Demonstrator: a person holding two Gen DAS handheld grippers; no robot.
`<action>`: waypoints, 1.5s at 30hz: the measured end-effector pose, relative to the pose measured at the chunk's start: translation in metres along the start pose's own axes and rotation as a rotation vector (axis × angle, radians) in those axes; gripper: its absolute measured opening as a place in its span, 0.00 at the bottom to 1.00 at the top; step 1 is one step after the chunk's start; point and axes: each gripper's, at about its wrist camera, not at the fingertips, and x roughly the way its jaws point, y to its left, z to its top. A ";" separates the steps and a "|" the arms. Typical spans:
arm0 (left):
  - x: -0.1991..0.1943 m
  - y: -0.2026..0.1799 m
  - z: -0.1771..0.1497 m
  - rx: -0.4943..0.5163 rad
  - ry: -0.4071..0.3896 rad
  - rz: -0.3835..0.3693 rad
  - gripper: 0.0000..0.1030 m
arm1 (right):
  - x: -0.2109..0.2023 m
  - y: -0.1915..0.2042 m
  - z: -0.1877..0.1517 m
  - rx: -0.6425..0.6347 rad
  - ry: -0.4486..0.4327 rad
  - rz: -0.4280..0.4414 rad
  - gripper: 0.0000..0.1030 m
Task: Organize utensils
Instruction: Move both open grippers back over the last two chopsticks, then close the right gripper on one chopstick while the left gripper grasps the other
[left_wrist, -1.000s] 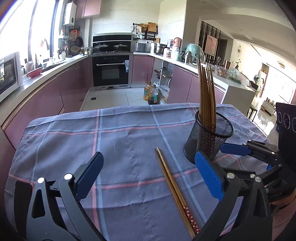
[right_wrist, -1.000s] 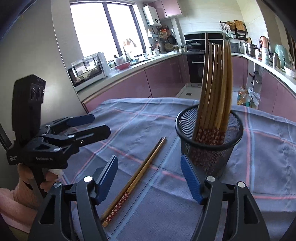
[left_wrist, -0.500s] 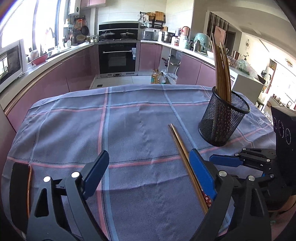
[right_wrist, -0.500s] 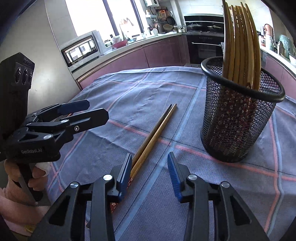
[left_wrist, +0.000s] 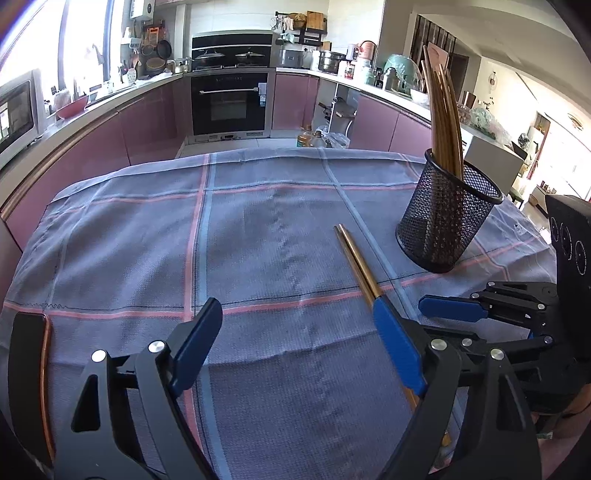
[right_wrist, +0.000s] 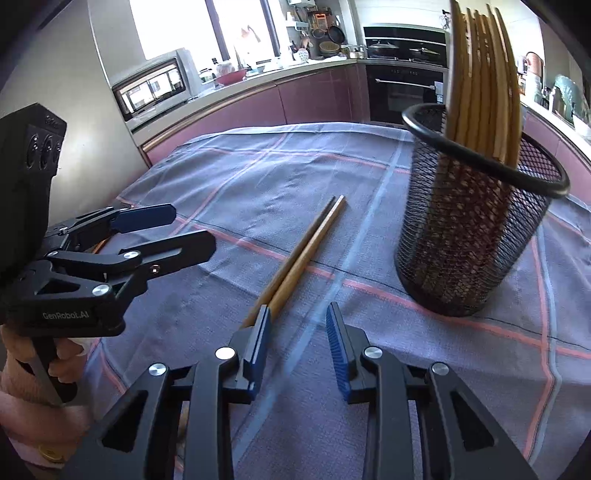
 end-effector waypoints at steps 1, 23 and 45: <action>0.001 0.000 -0.001 0.001 0.001 -0.001 0.80 | 0.000 -0.003 0.000 0.009 0.002 0.003 0.24; 0.008 0.000 -0.006 0.015 0.020 -0.017 0.79 | 0.000 -0.008 -0.001 0.032 0.001 0.023 0.25; 0.034 -0.046 -0.019 0.197 0.123 -0.059 0.58 | 0.001 -0.027 0.006 0.059 0.017 0.042 0.25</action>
